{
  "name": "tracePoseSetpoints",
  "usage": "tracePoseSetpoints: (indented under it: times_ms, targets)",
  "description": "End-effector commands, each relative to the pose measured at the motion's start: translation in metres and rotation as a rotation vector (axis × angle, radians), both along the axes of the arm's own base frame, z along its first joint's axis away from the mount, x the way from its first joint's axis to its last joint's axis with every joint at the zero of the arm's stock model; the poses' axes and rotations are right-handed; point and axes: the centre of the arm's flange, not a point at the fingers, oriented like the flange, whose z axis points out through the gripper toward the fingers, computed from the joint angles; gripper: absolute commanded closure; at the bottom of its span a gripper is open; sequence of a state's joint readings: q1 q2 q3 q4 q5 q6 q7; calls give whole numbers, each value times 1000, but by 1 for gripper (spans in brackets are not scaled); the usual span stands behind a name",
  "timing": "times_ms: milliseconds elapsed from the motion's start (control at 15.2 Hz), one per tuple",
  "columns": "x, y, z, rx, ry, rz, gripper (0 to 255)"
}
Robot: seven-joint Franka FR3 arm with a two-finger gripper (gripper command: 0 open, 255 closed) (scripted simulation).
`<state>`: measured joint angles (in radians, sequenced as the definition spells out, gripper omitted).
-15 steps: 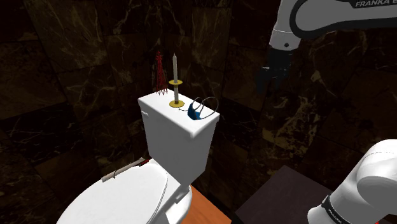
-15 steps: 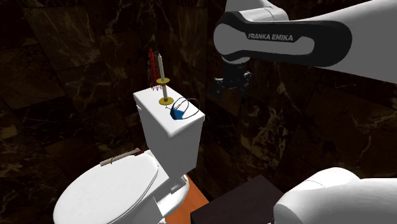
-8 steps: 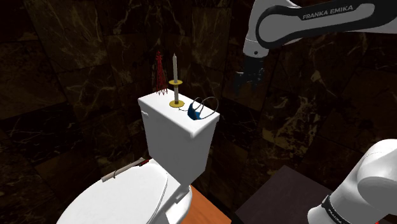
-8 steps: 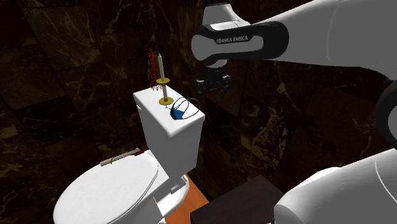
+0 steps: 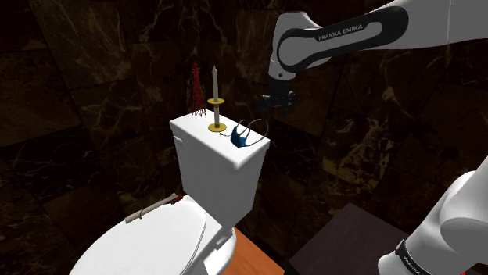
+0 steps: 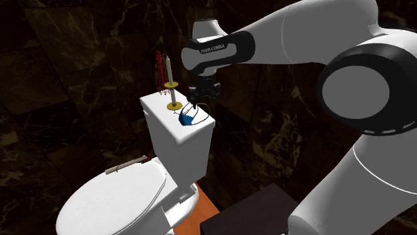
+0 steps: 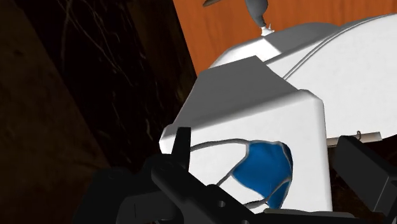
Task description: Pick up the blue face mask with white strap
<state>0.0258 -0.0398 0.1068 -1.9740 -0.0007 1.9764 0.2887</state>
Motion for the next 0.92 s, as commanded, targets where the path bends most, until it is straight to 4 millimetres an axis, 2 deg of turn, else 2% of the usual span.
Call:
tracePoseSetpoints:
  times_ms: [0, 726, 858]
  targets:
    - [21, 9, -13, 7, 1, -2, 0]
    - [143, 56, -74, 45, 5, -15, 0]
    - [144, 56, -80, 45, 5, -15, 0]
